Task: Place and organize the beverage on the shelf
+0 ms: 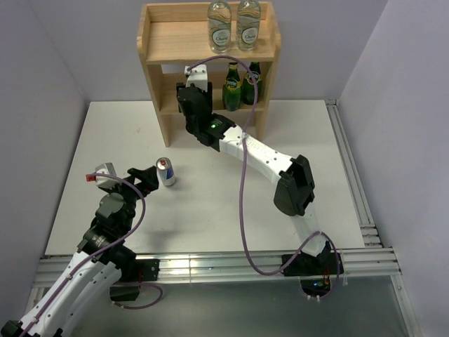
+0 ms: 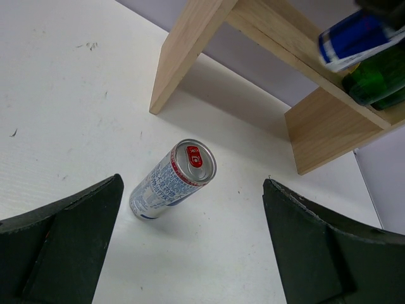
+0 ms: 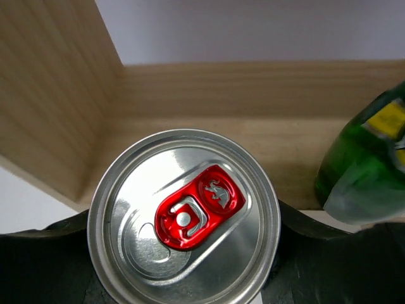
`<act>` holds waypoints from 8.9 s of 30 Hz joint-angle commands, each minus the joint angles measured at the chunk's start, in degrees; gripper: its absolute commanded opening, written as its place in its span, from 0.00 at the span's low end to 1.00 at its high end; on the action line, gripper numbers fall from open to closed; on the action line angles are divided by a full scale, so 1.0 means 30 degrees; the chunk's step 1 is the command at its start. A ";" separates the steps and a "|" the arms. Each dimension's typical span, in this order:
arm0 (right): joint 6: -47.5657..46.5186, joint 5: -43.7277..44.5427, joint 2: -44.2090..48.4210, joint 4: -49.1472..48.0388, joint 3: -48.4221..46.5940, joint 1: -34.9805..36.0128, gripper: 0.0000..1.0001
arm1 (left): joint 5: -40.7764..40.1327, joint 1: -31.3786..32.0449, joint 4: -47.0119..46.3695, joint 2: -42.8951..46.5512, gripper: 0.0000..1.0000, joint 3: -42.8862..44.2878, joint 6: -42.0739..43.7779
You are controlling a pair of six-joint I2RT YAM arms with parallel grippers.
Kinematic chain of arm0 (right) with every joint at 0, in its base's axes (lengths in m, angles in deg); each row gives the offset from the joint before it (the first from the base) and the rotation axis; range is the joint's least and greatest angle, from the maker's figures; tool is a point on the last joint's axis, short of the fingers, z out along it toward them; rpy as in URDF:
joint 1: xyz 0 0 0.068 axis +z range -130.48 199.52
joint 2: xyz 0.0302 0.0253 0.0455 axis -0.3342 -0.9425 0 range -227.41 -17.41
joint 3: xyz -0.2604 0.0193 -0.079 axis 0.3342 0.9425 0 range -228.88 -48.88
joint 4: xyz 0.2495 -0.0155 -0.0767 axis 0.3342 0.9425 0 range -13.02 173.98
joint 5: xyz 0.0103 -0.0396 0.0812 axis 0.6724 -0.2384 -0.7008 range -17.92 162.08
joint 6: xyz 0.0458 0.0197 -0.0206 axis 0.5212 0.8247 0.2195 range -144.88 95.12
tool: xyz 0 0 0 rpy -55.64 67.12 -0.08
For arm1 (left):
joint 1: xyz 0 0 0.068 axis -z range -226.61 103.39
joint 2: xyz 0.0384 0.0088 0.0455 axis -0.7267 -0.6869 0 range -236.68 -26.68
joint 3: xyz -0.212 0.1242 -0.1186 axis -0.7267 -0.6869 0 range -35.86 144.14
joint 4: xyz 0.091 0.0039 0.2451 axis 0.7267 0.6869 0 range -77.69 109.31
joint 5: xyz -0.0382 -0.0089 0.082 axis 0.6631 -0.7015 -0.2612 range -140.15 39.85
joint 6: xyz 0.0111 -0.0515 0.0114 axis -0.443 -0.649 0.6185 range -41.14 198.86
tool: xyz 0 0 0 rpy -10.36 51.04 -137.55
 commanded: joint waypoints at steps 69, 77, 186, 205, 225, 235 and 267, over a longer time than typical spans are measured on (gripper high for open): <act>-0.0272 0.0238 0.0200 -0.3088 0.0325 -0.0892 1.00 | 0.0326 0.0056 -0.0831 -0.0597 0.99 -0.0019 -0.0025; -0.0655 0.1177 0.3831 -0.4358 0.4545 0.1187 1.00 | 0.0209 0.0056 -0.0509 -0.0305 0.99 0.0069 0.0063; 0.1602 -0.2250 -0.2403 -0.1047 -0.3801 -0.0128 0.00 | -0.4098 0.0056 0.2158 0.2743 0.99 -0.0311 -0.2134; 0.2041 -0.2045 -0.3692 -0.0871 -0.3918 -0.0626 0.00 | -0.4011 0.0056 0.2099 0.2742 0.99 -0.0282 -0.2047; 0.2392 -0.1839 -0.3839 -0.0900 -0.3333 -0.0656 0.96 | -0.4098 0.0056 0.1982 0.2742 0.99 -0.0194 -0.1929; 0.2539 -0.1752 -0.3079 -0.1280 -0.2018 -0.0452 0.97 | -0.4098 0.0056 0.2070 0.2801 0.99 -0.0194 -0.1988; 0.1895 -0.0258 -0.3429 -0.1486 -0.2014 -0.0246 0.42 | -0.4069 0.0056 0.2392 0.3182 0.99 -0.0106 -0.1959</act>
